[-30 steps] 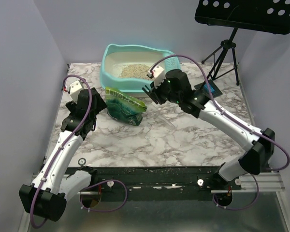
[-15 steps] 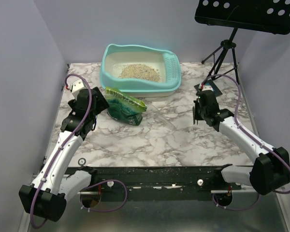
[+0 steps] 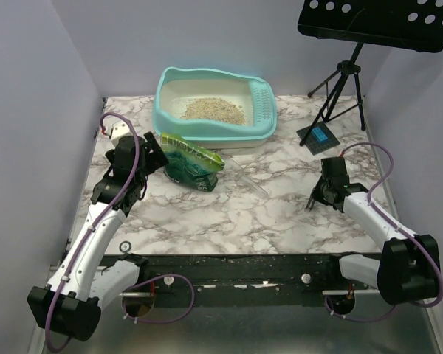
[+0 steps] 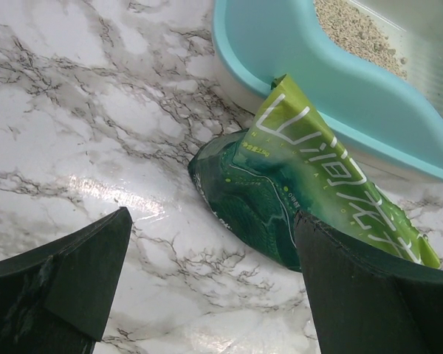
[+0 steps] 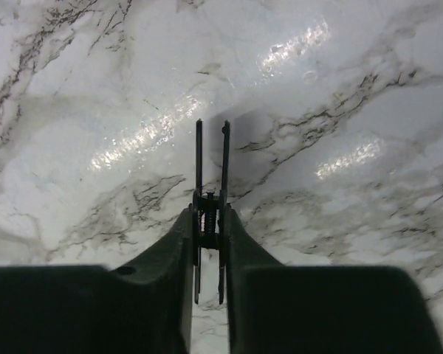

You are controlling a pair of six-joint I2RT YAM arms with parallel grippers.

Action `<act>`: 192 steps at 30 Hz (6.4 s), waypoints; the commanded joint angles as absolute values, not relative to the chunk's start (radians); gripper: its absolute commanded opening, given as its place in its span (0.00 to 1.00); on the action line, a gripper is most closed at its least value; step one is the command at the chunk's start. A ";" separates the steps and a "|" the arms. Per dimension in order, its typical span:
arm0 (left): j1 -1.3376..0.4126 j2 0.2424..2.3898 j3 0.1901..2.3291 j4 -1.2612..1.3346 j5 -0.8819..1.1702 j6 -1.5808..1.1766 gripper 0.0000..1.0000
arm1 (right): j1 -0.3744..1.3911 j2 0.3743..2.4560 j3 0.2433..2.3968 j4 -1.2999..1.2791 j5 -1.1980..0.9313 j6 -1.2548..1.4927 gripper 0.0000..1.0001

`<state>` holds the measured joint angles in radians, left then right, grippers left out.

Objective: Fill the litter box with clean litter

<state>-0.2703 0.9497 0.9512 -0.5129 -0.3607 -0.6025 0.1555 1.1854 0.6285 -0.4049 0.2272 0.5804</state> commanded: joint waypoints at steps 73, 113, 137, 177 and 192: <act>-0.233 1.168 0.890 -0.195 0.276 -0.307 0.00 | 0.451 1.005 0.798 -0.333 -0.210 0.373 0.68; -0.267 0.551 0.474 0.226 0.213 -0.310 0.00 | 0.554 1.723 1.479 -0.334 -0.793 -0.205 0.79; -0.267 0.534 0.558 0.066 0.149 -0.344 0.78 | 0.571 2.183 1.890 -0.394 -1.041 0.092 0.89; -0.267 0.615 0.704 -0.046 0.291 -0.197 0.78 | 0.773 1.543 1.393 -0.250 -0.688 -0.086 0.00; -0.652 0.825 1.055 -0.635 0.240 0.386 0.82 | 0.881 1.502 1.405 -0.399 -0.499 -0.212 0.00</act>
<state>-0.5678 0.8032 1.0561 -0.4187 0.3611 0.2028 0.8673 1.5383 1.3895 -0.3363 -0.5415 -0.1684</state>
